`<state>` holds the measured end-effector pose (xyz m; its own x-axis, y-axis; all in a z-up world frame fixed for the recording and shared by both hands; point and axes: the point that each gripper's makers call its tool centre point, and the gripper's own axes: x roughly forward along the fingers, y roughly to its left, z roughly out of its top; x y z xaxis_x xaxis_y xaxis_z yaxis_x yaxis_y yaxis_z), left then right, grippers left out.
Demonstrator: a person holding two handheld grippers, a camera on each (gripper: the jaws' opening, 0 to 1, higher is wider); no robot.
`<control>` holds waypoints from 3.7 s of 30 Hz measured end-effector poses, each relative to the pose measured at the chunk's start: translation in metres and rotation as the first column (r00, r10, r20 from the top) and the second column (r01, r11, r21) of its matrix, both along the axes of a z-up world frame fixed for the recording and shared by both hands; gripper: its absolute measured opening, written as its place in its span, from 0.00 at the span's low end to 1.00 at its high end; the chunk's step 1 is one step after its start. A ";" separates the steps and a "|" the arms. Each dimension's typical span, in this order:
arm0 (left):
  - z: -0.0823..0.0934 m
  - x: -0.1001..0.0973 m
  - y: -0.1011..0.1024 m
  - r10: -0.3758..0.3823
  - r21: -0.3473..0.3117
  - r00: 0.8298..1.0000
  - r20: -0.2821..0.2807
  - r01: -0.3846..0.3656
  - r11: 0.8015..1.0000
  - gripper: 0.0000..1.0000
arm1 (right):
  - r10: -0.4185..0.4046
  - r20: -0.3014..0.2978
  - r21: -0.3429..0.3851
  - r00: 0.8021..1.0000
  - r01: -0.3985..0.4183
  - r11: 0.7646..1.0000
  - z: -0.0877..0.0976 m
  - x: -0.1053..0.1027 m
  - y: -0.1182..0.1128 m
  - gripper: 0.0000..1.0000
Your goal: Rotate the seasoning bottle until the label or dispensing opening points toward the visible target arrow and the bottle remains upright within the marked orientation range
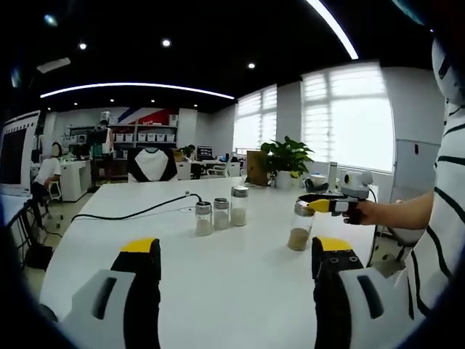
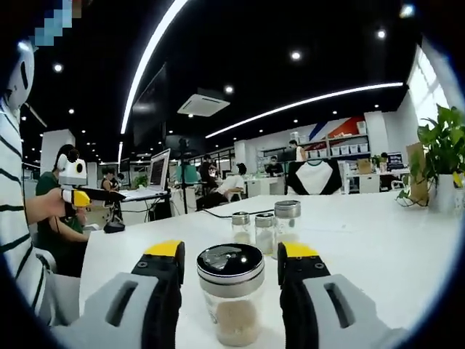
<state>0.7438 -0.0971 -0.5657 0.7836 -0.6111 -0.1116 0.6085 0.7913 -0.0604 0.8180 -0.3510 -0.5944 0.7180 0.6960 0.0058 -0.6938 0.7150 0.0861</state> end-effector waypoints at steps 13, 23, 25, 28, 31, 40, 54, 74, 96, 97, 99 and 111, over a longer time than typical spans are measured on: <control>0.001 0.010 -0.011 -0.014 0.020 1.000 0.015 0.013 1.000 0.90 | -0.134 0.003 0.099 0.991 0.133 0.986 0.020 -0.016 -0.027 0.57; 0.007 0.014 -0.011 -0.015 0.046 0.999 0.032 0.014 0.999 0.90 | -0.230 -0.038 0.098 0.972 0.233 0.968 0.009 -0.025 -0.045 0.56; 0.008 0.016 -0.009 -0.012 0.047 0.999 0.032 0.011 0.999 0.90 | -0.249 -0.047 0.082 0.967 0.252 0.964 0.005 -0.025 -0.049 0.55; 0.011 0.018 -0.010 -0.015 0.044 0.999 0.041 0.013 0.999 0.90 | -0.276 -0.058 0.074 0.959 0.280 0.957 0.000 -0.027 -0.055 0.53; 0.011 0.021 -0.012 -0.013 0.039 0.999 0.043 0.012 0.999 0.90 | -0.313 -0.058 0.037 0.948 0.316 0.948 -0.008 -0.027 -0.064 0.53; 0.009 0.028 -0.011 -0.003 0.021 0.999 0.038 0.002 1.000 0.90 | -0.323 -0.089 0.027 0.942 0.327 0.945 -0.017 -0.034 -0.067 0.50; 0.011 0.020 -0.019 -0.017 0.009 0.999 0.041 0.017 1.000 0.90 | -0.316 -0.122 0.030 0.941 0.321 0.946 -0.021 -0.035 -0.061 0.46; -0.002 0.013 -0.006 0.013 0.023 1.000 0.011 -0.014 1.000 0.89 | -0.332 -0.159 0.042 0.930 0.343 0.938 -0.029 -0.031 -0.071 0.41; -0.006 0.014 -0.015 -0.017 0.053 1.000 0.002 0.017 0.998 0.89 | -0.344 -0.180 0.040 0.921 0.357 0.933 -0.033 -0.025 -0.078 0.39; -0.006 0.014 -0.015 -0.016 0.055 1.000 0.002 0.016 0.998 0.89 | -0.345 -0.180 0.038 0.921 0.357 0.933 -0.033 -0.025 -0.078 0.39; -0.004 0.015 -0.014 -0.013 0.051 1.000 0.006 0.013 0.999 0.89 | -0.345 -0.177 0.030 0.922 0.356 0.934 -0.033 -0.025 -0.078 0.39; -0.003 0.016 -0.007 0.013 0.048 1.000 0.011 -0.013 0.999 0.89 | -0.347 -0.182 0.024 0.920 0.357 0.934 -0.038 -0.027 -0.076 0.39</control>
